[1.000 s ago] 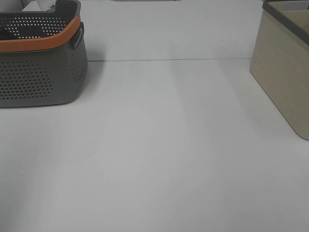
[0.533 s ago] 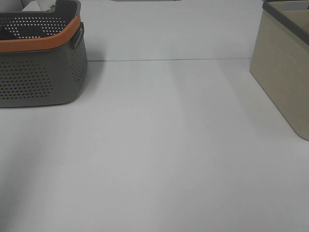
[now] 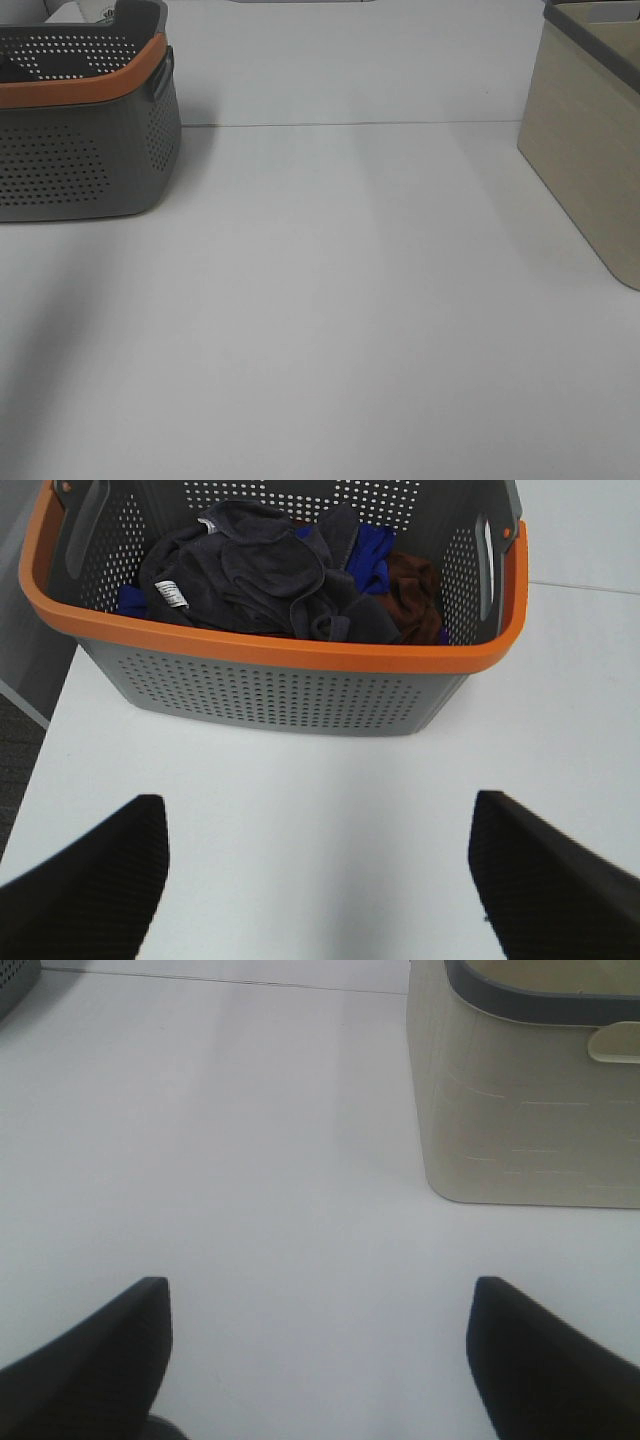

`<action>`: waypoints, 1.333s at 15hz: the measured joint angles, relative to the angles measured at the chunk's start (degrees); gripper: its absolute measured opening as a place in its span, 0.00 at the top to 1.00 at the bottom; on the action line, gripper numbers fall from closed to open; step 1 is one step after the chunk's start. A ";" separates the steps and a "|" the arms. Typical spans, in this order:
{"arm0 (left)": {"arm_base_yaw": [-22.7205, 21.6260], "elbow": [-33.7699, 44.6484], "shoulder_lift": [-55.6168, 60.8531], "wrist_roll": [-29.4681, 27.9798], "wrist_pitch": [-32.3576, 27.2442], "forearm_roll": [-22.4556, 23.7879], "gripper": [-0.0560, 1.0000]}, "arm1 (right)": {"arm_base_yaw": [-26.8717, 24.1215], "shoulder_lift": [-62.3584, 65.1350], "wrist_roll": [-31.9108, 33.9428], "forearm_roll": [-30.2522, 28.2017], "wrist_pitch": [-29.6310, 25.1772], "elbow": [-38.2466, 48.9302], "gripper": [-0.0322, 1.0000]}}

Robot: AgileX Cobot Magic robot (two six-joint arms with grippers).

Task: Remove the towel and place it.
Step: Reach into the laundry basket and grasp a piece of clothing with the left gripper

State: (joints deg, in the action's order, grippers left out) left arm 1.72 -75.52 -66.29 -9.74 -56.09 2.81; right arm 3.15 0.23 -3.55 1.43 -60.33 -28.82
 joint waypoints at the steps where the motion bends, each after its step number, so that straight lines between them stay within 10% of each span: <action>1: 0.00 -1.72 -2.69 -1.38 0.63 0.06 0.22 | 0.00 0.00 0.00 0.00 0.00 0.00 0.20; 9: 0.00 -17.13 -23.43 -14.67 3.72 2.23 0.22 | 0.00 0.00 0.00 0.00 0.00 0.00 0.20; 12: 0.00 -25.73 -33.92 -25.78 4.58 10.89 0.22 | 0.00 0.00 0.00 0.00 0.00 0.00 0.20; 20: 0.00 -28.42 -47.61 -39.59 14.27 15.18 0.22 | 0.00 0.00 0.00 0.00 0.00 0.00 0.20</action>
State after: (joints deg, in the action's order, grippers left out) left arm 1.72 -103.93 -113.90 -49.33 -41.83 17.99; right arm 3.15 0.23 -3.55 1.43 -60.33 -28.82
